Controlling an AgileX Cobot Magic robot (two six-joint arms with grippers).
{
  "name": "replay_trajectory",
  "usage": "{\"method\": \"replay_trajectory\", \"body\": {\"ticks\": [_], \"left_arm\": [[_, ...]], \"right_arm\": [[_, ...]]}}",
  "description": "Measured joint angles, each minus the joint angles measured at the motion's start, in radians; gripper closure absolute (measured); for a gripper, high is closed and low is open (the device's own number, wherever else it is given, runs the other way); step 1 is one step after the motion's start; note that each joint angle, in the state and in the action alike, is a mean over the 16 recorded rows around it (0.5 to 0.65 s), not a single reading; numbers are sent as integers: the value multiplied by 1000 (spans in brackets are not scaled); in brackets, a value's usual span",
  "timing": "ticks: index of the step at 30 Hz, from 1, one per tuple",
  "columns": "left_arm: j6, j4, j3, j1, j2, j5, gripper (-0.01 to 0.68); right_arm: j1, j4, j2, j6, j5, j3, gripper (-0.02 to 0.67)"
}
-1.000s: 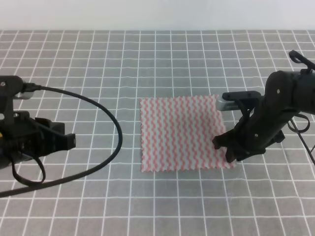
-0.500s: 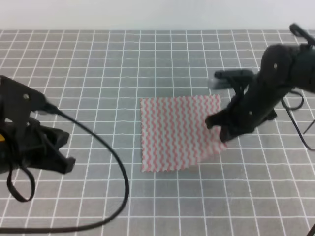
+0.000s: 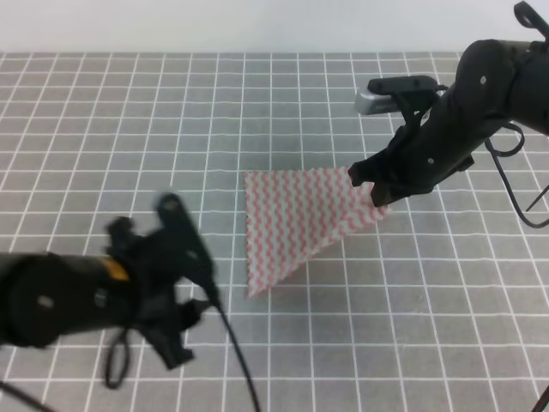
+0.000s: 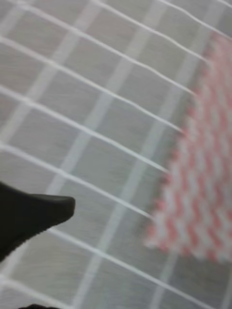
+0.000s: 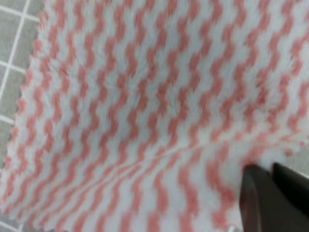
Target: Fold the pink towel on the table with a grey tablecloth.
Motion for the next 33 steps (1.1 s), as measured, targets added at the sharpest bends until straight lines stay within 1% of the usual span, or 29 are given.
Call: {"method": "replay_trajectory", "body": {"ticks": [6,11,20,26,30,33], "left_arm": [[64,0,-32,-103,126,-95,302],[82,0,-89,-147,214,-139,301],[91,2,-211,-168,331,-108,303],[95,6,-257,-168,388,-100,307],[96,8,-270,-168,414,-116,334],[95,10,-275,-168,422,-137,402]], "right_arm": [[0,3,0,-15,-12,-8,664],[0,5,-1,-25,-21,-9,664],[0,6,1,-37,-38,-9,664],[0,6,1,-45,-49,-9,664],[0,6,3,-51,-56,-9,664],[0,6,3,-54,-61,-9,664]]}}
